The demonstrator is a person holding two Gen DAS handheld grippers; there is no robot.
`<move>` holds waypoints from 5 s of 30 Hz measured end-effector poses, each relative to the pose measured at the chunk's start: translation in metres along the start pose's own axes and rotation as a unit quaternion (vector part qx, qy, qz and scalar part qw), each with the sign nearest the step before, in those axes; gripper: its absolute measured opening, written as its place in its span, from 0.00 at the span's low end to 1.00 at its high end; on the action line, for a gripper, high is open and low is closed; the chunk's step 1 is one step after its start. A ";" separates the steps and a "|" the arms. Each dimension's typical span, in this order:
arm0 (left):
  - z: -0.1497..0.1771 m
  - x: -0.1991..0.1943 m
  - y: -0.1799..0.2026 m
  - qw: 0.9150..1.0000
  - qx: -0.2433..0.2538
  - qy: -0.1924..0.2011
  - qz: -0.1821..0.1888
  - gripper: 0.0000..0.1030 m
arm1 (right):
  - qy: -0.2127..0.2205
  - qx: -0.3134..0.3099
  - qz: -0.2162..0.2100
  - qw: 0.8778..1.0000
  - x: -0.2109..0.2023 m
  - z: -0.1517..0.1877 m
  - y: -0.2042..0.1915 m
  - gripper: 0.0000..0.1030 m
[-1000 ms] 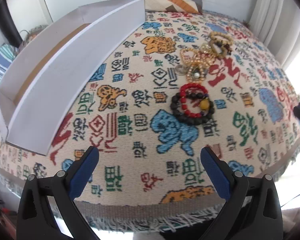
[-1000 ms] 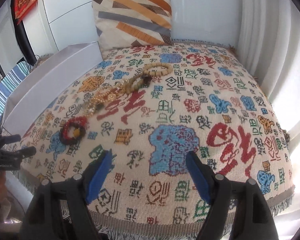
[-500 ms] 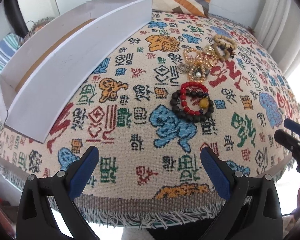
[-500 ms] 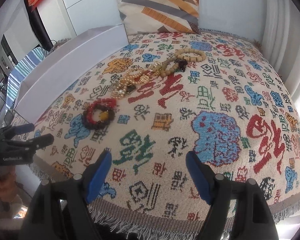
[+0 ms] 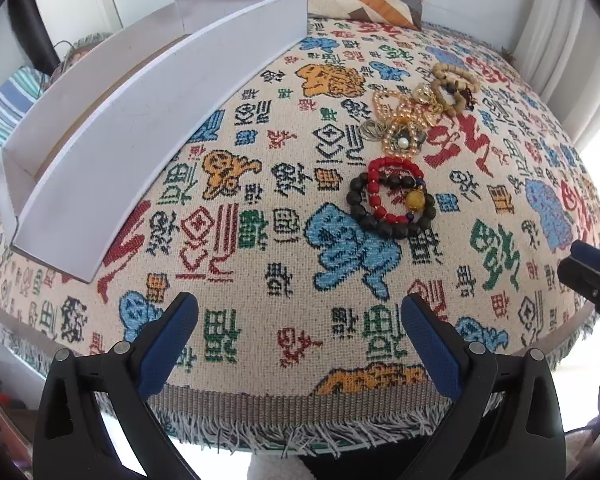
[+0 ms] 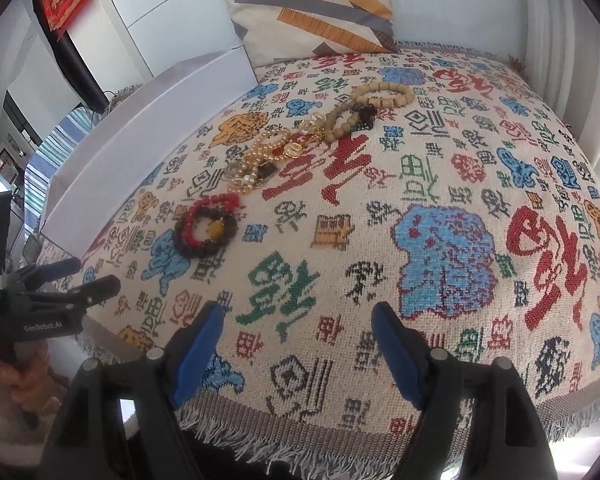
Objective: Organize jewelry
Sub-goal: 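Move both tools back over the jewelry pile, then grasp the red bead bracelet with the right tool and lift it, then grasp the black bead bracelet with the left tool while the right tool holds the red bracelet, then carry both bracelets into the white box and open both tools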
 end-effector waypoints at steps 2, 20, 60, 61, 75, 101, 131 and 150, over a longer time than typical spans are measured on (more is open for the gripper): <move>-0.001 -0.001 0.000 1.000 0.001 0.000 -0.003 0.98 | -0.006 0.007 -0.018 1.000 0.002 -0.003 -0.004 0.76; 0.002 -0.008 -0.020 1.000 -0.018 0.004 -0.020 0.98 | -0.161 0.070 -0.150 0.973 0.110 -0.066 -0.067 0.39; -0.063 0.081 0.020 0.997 0.027 -0.053 -0.056 0.91 | -0.009 0.140 -0.098 0.985 0.003 -0.047 0.064 0.36; -0.062 0.083 0.023 0.996 0.038 -0.052 -0.057 0.89 | -0.003 0.129 -0.099 0.987 -0.003 -0.051 0.061 0.36; -0.048 0.060 -0.008 0.989 -0.042 -0.033 0.140 0.10 | -0.083 -0.303 -0.013 0.949 0.070 -0.036 -0.025 0.36; -0.087 -0.054 -0.065 0.969 -0.133 0.051 0.204 0.10 | -0.140 -0.101 -0.161 0.972 0.014 -0.088 -0.089 0.17; -0.100 0.008 -0.330 0.957 -0.290 0.029 0.001 0.10 | -0.101 -0.175 -0.218 0.955 0.124 -0.196 -0.389 0.17; -0.072 -0.034 -0.269 0.968 -0.228 0.093 -0.046 0.87 | 0.046 -0.212 -0.204 0.955 0.062 -0.170 -0.320 0.70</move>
Point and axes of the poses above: each gripper's, at about its wrist camera, not at the fingertips, and x roughly the way its jaws point, y to its right, z to its underside, the point moved 8 cm from there along x, roughly the way its jaws point, and after that the axes turned 12 degrees about x, right-handed, at the moved point
